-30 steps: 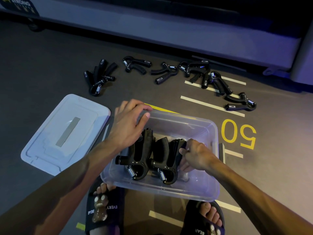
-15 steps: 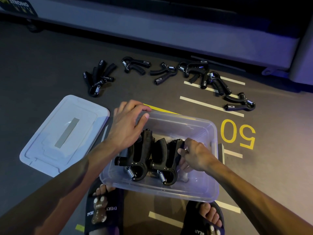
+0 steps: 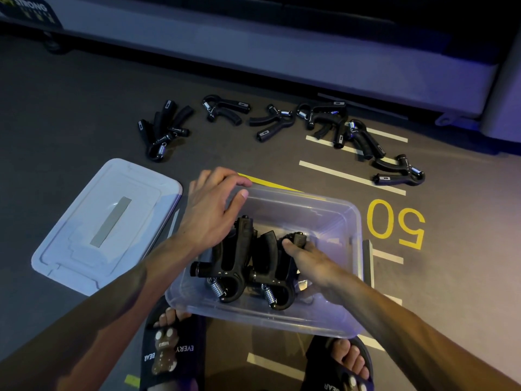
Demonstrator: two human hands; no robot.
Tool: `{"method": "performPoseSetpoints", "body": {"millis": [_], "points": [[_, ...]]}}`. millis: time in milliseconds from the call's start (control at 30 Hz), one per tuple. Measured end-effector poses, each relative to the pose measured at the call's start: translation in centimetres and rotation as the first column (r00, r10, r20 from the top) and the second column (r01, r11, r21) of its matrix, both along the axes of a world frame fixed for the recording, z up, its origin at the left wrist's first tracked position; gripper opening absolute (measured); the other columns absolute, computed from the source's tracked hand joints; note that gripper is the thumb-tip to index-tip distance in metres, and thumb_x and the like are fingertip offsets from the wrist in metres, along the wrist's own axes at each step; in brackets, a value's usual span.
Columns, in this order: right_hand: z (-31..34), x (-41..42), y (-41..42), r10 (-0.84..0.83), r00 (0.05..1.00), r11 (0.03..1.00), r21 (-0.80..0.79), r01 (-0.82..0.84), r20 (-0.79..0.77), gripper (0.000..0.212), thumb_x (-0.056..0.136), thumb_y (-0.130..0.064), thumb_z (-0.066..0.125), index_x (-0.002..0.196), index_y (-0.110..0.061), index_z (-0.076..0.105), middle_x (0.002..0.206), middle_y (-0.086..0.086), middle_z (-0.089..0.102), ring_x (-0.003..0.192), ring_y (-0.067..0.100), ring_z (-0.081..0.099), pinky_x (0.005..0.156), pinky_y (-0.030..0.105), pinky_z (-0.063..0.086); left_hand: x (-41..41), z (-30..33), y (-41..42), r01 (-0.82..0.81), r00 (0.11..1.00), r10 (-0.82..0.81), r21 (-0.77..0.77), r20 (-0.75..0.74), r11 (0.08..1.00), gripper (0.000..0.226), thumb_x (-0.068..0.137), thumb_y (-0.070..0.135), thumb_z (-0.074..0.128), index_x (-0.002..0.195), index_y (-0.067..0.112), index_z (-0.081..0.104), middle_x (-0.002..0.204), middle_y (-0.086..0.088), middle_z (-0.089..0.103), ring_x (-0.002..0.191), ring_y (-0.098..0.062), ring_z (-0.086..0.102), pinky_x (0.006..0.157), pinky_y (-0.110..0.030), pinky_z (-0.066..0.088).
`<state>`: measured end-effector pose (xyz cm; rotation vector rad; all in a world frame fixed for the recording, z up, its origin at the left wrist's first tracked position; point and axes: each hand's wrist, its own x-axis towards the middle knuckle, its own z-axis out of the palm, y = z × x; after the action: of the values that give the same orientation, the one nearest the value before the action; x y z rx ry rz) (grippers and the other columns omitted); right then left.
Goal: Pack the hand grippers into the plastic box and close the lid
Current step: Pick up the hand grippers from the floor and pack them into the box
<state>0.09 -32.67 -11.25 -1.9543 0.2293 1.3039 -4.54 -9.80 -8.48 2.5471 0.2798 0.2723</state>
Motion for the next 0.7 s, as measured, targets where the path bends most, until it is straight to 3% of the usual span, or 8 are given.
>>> {"method": "performPoseSetpoints", "body": {"millis": [100, 167, 267, 333, 700], "points": [[-1.3, -1.0, 0.3, -0.156, 0.986, 0.987, 0.034, 0.158, -0.057, 0.056, 0.079, -0.061, 0.058, 0.121, -0.024, 0.052, 0.118, 0.014, 0.064, 0.096, 0.035, 0.067, 0.053, 0.041, 0.057, 0.0, 0.0, 0.0, 0.001, 1.000, -0.001, -0.003, -0.003, 1.000, 0.028, 0.102, 0.040, 0.042, 0.118, 0.032, 0.064, 0.119, 0.013, 0.054, 0.115, -0.016, 0.044, 0.096, -0.040, 0.034], [-1.5, -1.4, 0.4, -0.191, 0.979, 0.980, 0.038, 0.194, -0.077, 0.049, 0.082, -0.050, 0.060, 0.121, -0.022, 0.053, 0.117, 0.013, 0.066, 0.097, 0.034, 0.068, 0.052, 0.042, 0.058, 0.0, -0.1, 0.0, 0.002, 1.000, -0.002, -0.003, -0.004, 1.000, 0.029, 0.102, 0.040, 0.042, 0.118, 0.032, 0.064, 0.119, 0.013, 0.054, 0.115, -0.016, 0.044, 0.096, -0.040, 0.034], [-1.5, -2.0, 0.3, -0.218, 0.972, 0.974, 0.045, 0.222, -0.083, 0.032, 0.090, -0.036, 0.060, 0.118, -0.020, 0.054, 0.113, 0.011, 0.069, 0.096, 0.032, 0.070, 0.064, 0.062, 0.059, 0.1, -0.1, 0.0, -0.001, 1.000, 0.001, -0.009, -0.007, 1.000, 0.029, 0.102, 0.040, 0.041, 0.118, 0.032, 0.064, 0.119, 0.013, 0.054, 0.115, -0.017, 0.044, 0.096, -0.041, 0.035], [-1.6, -2.2, 0.2, -0.219, 0.973, 0.975, 0.033, 0.221, -0.070, 0.028, 0.091, -0.033, 0.059, 0.115, -0.018, 0.054, 0.111, 0.011, 0.070, 0.094, 0.035, 0.071, 0.068, 0.068, 0.056, 0.0, -0.2, 0.0, -0.003, 1.000, 0.003, -0.013, 0.000, 1.000, 0.028, 0.102, 0.039, 0.042, 0.118, 0.032, 0.064, 0.118, 0.013, 0.054, 0.115, -0.017, 0.044, 0.096, -0.042, 0.035], [-1.8, -2.2, 0.3, -0.227, 0.971, 0.971, 0.058, 0.232, -0.077, 0.033, 0.091, -0.034, 0.060, 0.119, -0.019, 0.053, 0.112, 0.011, 0.070, 0.094, 0.032, 0.071, 0.069, 0.065, 0.058, 0.4, 0.1, 0.6, 0.040, 0.999, -0.040, -0.035, 0.004, 0.999, 0.027, 0.102, 0.038, 0.045, 0.120, 0.030, 0.063, 0.118, 0.012, 0.054, 0.113, -0.016, 0.045, 0.095, -0.037, 0.034]]}}
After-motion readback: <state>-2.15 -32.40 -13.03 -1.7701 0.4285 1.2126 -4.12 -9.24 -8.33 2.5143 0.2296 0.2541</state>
